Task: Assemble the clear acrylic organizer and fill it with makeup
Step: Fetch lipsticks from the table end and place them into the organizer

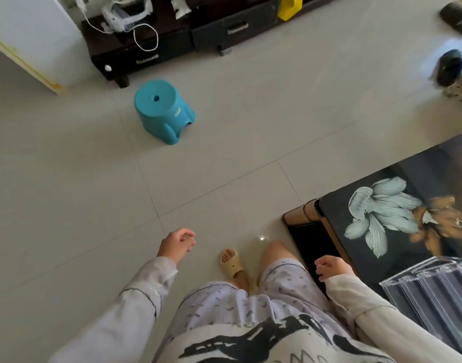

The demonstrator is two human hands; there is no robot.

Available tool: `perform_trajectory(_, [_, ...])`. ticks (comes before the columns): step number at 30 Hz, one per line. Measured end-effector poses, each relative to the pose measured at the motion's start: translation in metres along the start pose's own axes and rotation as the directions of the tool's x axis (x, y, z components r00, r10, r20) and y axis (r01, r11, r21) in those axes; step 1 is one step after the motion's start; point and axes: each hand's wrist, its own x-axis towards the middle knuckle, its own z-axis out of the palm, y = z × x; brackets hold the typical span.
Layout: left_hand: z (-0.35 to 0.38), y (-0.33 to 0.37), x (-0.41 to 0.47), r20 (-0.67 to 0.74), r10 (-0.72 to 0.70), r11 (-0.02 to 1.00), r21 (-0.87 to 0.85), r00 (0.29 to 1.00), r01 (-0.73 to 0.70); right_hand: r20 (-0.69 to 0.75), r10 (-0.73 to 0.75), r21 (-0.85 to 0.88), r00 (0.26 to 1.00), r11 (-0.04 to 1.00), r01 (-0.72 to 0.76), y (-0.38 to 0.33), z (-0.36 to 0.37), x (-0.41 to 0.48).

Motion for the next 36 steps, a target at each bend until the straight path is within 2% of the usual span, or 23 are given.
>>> perform_trajectory(3, [-0.010,0.039,0.030,0.026,0.070,0.997,0.008,0.997,-0.071,0.001,0.053,0.052,0.999,0.997,-0.053,-0.007,-0.003,0.005])
perform_trajectory(7, [-0.014,0.080,0.068,0.062,0.096,0.995,0.005,0.993,-0.097,-0.002,0.112,0.099,0.994,0.989,-0.111,-0.029,-0.009,0.026])
perform_trajectory(13, [-0.017,0.124,0.126,0.148,0.002,0.990,0.140,0.989,-0.023,0.030,0.151,0.214,0.988,0.965,-0.154,-0.095,-0.040,0.065])
perform_trajectory(17, [-0.023,0.153,0.156,0.172,-0.057,0.970,0.241,0.983,0.014,-0.001,0.105,0.262,0.994,0.960,-0.102,-0.142,-0.074,0.086])
perform_trajectory(22, [-0.035,0.200,0.192,0.211,-0.046,0.942,0.333,0.976,-0.027,-0.126,0.091,0.361,0.988,0.932,-0.040,-0.192,-0.115,0.106])
perform_trajectory(30, [-0.036,0.328,0.280,0.310,0.025,0.873,0.456,0.950,-0.172,-0.087,0.182,0.531,0.979,0.840,-0.110,-0.239,-0.156,0.143])
perform_trajectory(33, [-0.029,0.393,0.314,0.386,0.062,0.813,0.516,0.921,-0.271,-0.098,0.285,0.598,0.953,0.783,-0.173,-0.246,-0.160,0.153])
perform_trajectory(36, [-0.013,0.462,0.338,0.475,0.125,0.704,0.576,0.871,-0.415,-0.094,0.403,0.642,0.911,0.723,-0.254,-0.248,-0.164,0.155])
